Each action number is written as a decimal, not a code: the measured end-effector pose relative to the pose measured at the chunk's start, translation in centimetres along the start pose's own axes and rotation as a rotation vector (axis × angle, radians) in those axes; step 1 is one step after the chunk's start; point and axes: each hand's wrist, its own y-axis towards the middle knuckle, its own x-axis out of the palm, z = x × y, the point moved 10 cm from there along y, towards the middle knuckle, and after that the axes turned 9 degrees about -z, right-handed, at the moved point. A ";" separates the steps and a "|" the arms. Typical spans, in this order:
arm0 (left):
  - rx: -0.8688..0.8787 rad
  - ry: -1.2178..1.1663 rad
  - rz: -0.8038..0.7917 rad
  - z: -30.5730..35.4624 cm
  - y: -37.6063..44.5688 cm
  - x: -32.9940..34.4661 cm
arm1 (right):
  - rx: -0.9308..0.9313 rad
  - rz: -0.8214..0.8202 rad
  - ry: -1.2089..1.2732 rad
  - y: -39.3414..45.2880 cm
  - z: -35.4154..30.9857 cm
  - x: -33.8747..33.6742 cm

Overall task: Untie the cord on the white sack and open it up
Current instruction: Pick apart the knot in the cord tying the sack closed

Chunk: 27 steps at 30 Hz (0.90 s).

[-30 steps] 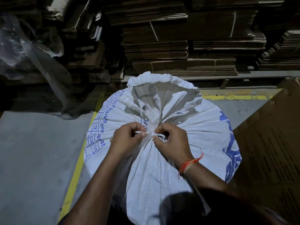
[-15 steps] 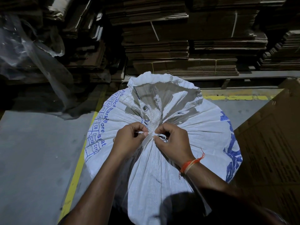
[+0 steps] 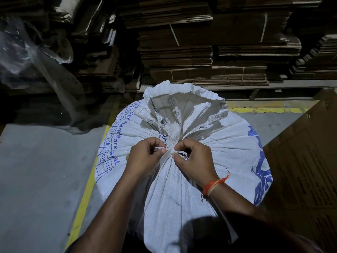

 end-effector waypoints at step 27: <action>-0.021 -0.074 0.024 -0.9 0.1 -0.4 | -0.038 -0.008 -0.008 0.1 0.0 0.2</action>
